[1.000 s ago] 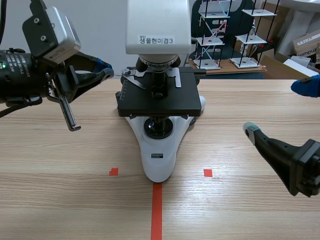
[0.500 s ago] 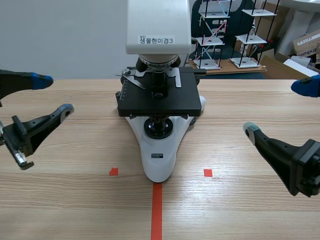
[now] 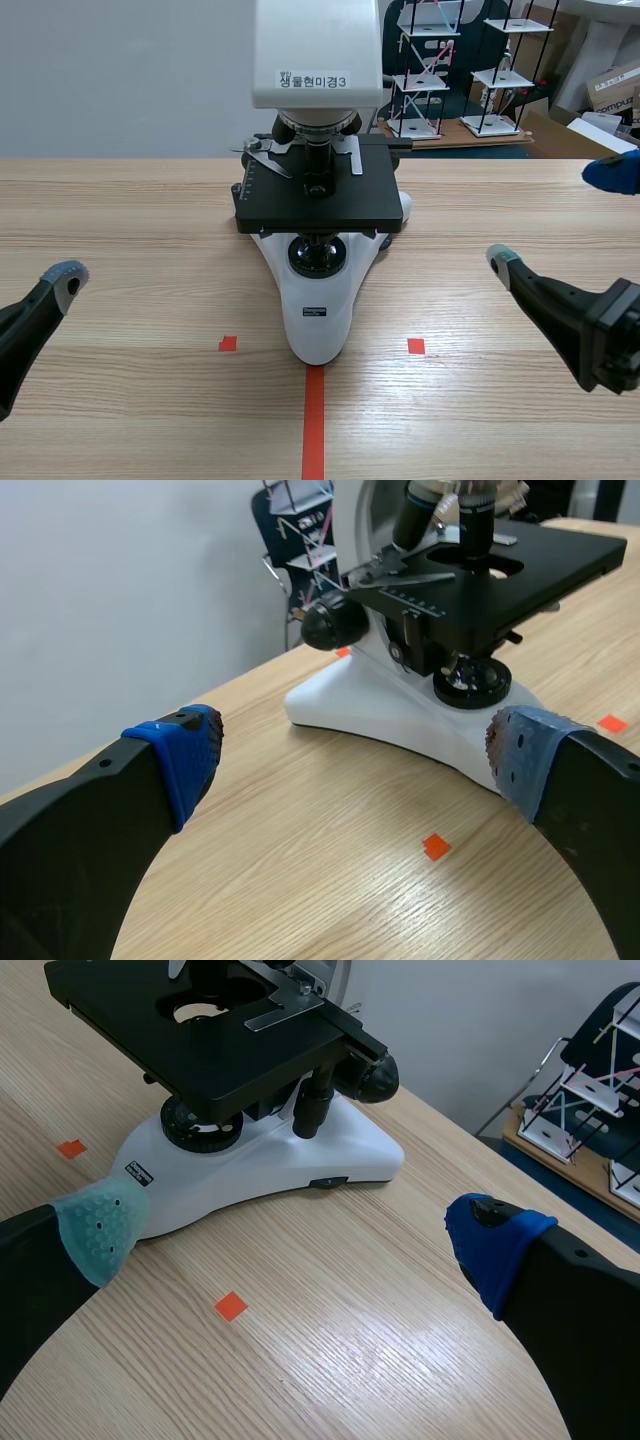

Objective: Return to the home posture

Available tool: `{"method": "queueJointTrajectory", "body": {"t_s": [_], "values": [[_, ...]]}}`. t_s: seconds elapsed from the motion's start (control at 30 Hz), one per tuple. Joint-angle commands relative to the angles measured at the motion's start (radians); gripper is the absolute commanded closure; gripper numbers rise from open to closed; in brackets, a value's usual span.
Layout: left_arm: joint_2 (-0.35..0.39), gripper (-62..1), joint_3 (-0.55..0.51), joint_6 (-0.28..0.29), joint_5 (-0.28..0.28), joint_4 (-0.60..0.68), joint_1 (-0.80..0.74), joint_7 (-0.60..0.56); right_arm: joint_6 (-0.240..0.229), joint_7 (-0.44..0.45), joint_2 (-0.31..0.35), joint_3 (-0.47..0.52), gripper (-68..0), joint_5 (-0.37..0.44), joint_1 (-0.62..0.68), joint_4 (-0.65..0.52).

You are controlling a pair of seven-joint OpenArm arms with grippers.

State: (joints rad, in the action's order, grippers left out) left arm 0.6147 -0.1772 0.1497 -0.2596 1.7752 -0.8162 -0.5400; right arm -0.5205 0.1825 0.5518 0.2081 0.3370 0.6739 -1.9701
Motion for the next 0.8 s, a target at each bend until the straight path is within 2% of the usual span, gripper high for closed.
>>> {"method": "queueJointTrajectory", "body": {"t_s": [0.0,0.13,0.23,0.4,0.53,0.77], "values": [[-0.038,-57.1,-0.002,-0.005,0.018,0.011,-0.006,-0.019,0.003,0.014,0.007,0.002,-67.9,0.007,-0.009,-0.011],[-0.135,-57.1,-0.016,-0.005,0.075,0.034,-0.052,-0.025,0.003,0.014,0.007,0.002,-67.9,0.007,-0.009,-0.011],[-0.209,-57.2,-0.016,-0.005,0.142,0.041,-0.074,-0.067,0.003,0.014,0.008,0.002,-67.9,0.007,-0.009,-0.011],[-0.301,-57.2,-0.016,-0.003,0.198,0.042,-0.085,-0.081,0.003,0.014,0.007,0.002,-67.9,0.007,-0.009,-0.011],[-0.335,-57.3,-0.016,0.000,0.228,0.047,-0.098,-0.093,0.003,0.010,0.008,0.002,-67.9,0.007,-0.009,-0.011],[-0.334,-57.3,-0.015,0.002,0.227,0.051,-0.100,-0.092,0.003,0.003,0.007,0.002,-67.9,0.007,-0.009,-0.011]]}}
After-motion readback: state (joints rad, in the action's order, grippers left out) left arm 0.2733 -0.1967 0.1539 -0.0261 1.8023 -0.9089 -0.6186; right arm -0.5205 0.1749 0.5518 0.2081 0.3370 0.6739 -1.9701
